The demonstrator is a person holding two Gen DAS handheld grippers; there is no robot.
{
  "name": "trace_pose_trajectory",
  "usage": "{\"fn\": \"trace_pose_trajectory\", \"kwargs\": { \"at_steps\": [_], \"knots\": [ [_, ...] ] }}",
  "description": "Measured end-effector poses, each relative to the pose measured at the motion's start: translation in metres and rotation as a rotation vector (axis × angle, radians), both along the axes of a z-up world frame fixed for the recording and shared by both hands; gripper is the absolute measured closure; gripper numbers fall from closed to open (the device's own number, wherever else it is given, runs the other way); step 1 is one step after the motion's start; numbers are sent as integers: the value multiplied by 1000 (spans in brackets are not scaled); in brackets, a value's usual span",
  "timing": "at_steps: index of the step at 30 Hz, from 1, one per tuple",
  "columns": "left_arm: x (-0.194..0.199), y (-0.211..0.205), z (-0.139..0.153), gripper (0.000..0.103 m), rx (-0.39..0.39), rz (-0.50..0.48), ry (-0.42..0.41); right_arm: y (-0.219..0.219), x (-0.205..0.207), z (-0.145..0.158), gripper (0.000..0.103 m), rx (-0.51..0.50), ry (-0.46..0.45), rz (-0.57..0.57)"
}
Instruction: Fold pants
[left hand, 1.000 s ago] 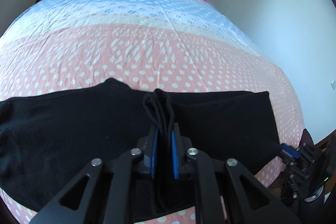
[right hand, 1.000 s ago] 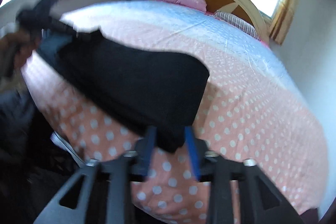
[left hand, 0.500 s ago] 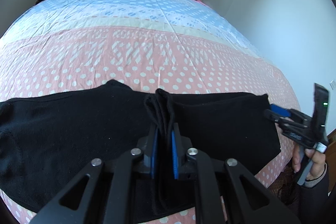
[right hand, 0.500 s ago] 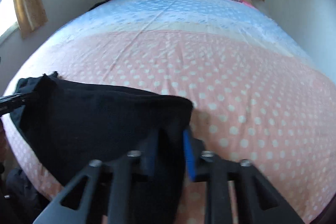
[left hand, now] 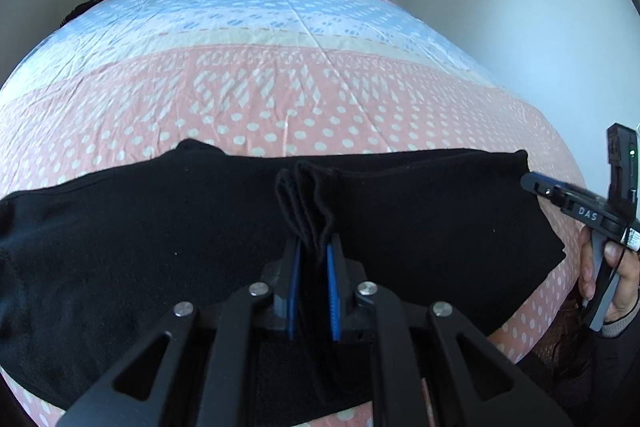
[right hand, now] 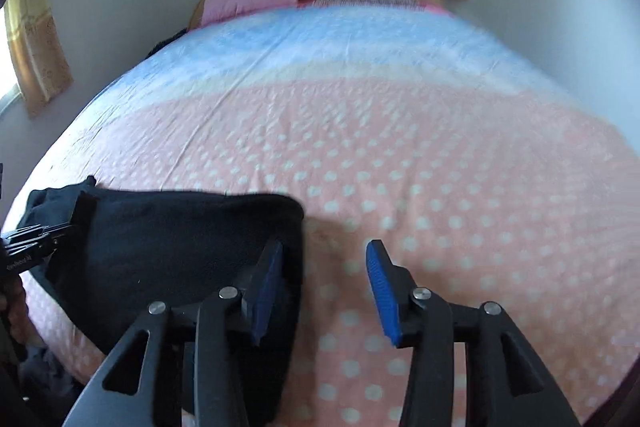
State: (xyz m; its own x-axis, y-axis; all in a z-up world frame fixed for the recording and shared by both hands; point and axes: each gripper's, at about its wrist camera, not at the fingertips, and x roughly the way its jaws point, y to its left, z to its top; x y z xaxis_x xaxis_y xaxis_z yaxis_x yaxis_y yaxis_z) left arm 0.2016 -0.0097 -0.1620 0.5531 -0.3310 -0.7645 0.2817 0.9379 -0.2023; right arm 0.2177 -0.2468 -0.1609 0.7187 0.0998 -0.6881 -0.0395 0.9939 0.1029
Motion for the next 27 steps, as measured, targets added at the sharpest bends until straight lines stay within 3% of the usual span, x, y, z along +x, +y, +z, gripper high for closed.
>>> {"fn": "trace_pose_trajectory", "kwargs": {
  "at_steps": [2, 4, 6, 8, 9, 10, 12, 16, 20, 22, 24, 25, 27],
  "knots": [
    [2, 5, 0, 89, -21, 3, 9, 6, -18, 16, 58, 30, -70, 71],
    [2, 7, -1, 89, -34, 10, 14, 22, -37, 24, 58, 42, -85, 199],
    [1, 8, 1, 89, -35, 10, 10, 41, -53, 15, 58, -2, -20, 323],
    [1, 8, 0, 87, -30, 12, 10, 52, -59, -12, 73, -90, 127, 379],
    [2, 9, -1, 87, -33, 13, 12, 53, -61, -28, 73, -136, 191, 389],
    [3, 9, -2, 86, -34, 16, 13, 52, -67, -31, 78, -175, 161, 388],
    [4, 10, -3, 86, -41, 22, 18, 43, -67, -24, 79, -113, 175, 366],
    [-1, 12, 3, 86, -32, 27, 5, 39, -66, 4, 76, -69, 67, 370],
    [-3, 13, 5, 86, -16, 31, 0, 50, -44, 17, 62, -94, -20, 376],
    [-5, 11, 6, 84, 14, 28, -15, 53, -20, 8, 62, -82, 36, 347],
    [-8, 9, 8, 79, 51, 22, -26, 48, 2, -17, 61, -93, 218, 328],
    [-9, 10, 9, 76, 58, 23, -31, 47, -4, -14, 62, -113, 186, 350],
    [-11, 17, 12, 59, 62, 38, -43, 43, -17, -9, 61, -134, 197, 376]
  ]
}}
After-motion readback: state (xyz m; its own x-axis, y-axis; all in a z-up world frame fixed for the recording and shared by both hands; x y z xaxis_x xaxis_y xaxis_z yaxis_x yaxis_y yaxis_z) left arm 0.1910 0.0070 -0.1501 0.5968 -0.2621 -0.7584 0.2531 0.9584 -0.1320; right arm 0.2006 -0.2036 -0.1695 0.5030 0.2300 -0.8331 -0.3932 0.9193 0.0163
